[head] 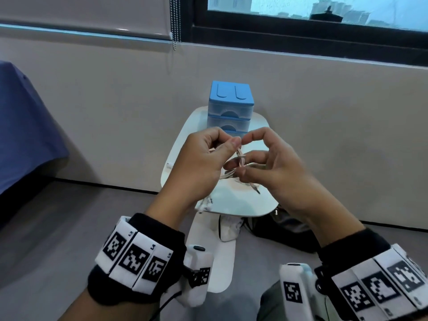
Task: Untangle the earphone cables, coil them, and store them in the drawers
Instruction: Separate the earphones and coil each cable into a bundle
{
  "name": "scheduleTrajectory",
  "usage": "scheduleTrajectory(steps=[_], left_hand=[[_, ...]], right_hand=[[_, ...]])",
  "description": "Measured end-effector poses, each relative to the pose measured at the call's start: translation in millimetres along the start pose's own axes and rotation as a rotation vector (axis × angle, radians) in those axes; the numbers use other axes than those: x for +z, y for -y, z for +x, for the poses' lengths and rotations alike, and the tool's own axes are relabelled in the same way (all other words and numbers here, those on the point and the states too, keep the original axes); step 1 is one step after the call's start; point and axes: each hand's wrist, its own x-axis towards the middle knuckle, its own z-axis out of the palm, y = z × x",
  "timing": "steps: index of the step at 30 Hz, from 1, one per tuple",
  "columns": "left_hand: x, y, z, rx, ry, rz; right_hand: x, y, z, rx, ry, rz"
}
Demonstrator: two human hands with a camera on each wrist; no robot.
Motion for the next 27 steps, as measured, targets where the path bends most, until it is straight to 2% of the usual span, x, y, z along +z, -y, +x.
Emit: scheduleTrajectory(steps=[2,5,10,18,22,27], left_hand=[[2,2,0,-0.023,-0.010,-0.009],[6,6,1,-0.064,-0.020,-0.037],[15,10,6,-0.104,0.000,-0.080],[17,3,29,-0.081,0.046,-0.073],[11,-4,47,-0.083,0.089,-0.066],[7,-1,65,-0.078,0.078,-0.049]], right_hand=[[-7,0,0,0.012,-0.007,-0.087],[-12,-2,-1,0.061,-0.006,-0.071],[-14,-7,5,0.066,-0.115,-0.073],[-19,4,20,0.077,-0.182,-0.097],[-24,8,36,0.076,-0.160,-0.121],[-26,4,52,0.075,-0.170,-0.060]])
